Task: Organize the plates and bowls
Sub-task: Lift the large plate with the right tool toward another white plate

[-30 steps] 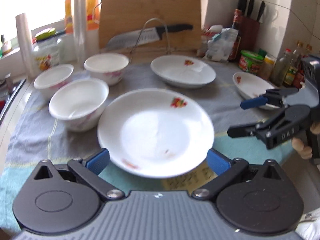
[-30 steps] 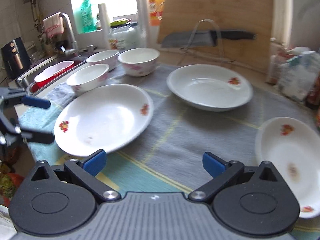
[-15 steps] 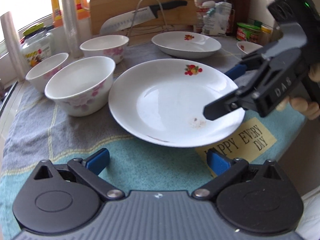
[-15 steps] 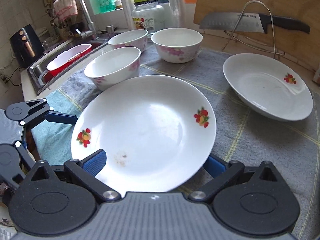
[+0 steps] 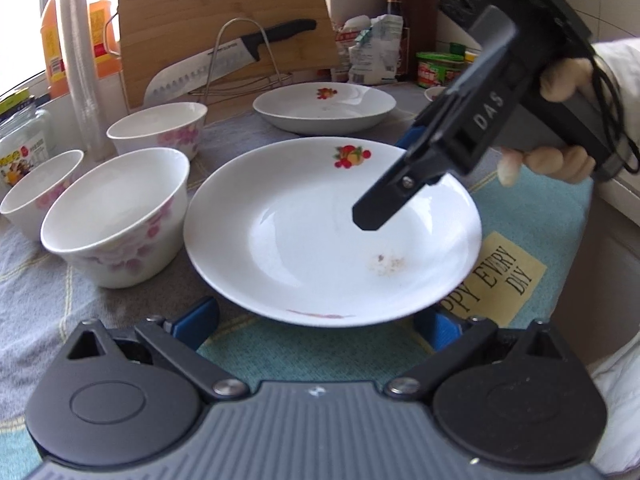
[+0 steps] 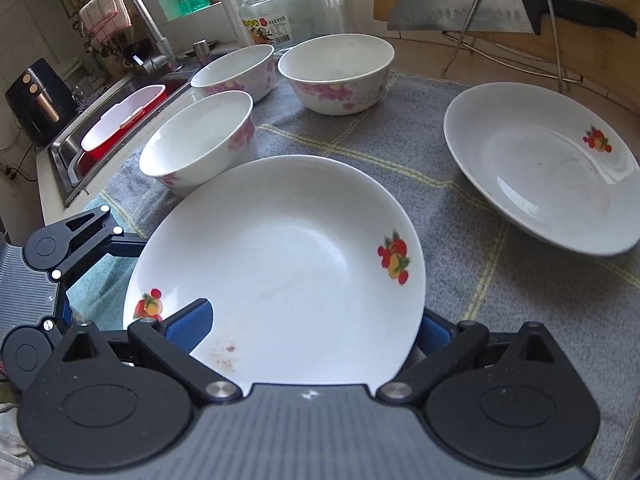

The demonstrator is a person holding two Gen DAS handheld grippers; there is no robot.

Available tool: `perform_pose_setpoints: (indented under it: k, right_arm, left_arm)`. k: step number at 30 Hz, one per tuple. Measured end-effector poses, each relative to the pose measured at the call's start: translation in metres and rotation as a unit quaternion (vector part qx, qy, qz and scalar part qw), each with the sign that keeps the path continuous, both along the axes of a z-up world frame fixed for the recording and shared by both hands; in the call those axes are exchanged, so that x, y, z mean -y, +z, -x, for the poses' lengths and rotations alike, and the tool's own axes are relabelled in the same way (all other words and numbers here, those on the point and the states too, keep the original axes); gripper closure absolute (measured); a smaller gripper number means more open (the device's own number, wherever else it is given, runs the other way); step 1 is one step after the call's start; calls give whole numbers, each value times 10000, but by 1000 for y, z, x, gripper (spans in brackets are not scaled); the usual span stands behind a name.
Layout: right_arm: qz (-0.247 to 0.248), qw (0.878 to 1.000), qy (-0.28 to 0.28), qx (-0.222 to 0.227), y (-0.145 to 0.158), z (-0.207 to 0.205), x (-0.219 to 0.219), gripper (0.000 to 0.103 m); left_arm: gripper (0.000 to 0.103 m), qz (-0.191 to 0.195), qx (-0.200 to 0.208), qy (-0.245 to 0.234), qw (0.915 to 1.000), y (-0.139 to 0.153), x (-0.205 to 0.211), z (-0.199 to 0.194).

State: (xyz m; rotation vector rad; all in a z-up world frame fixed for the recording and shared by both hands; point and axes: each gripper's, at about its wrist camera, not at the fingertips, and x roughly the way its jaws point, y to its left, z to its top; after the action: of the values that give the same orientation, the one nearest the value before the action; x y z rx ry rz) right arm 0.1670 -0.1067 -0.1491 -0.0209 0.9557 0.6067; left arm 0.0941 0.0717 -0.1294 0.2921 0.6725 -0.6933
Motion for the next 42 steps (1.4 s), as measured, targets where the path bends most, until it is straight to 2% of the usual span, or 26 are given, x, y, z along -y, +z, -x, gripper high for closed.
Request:
perform_pose_setpoints:
  k: [12,18,27,42]
  right_arm:
    - [-213,9944,738,-723,10,-46,3,0]
    - [-373,9895,885,-1079,13,-61,7,0]
    - [-437,9853,1019,-1299,12,-73,2,0]
    - [-402,9869,961,-1232,19,-67,3,0]
  left_arm:
    - [0,24,34,-385,9992,0,1,-5]
    - [0,49,-38,-453,9990,0,2,-8]
    - [0,68,-67,-504,9987,-1,2,-10]
    - [0,-58,-125,-525,9985,0,5,-12]
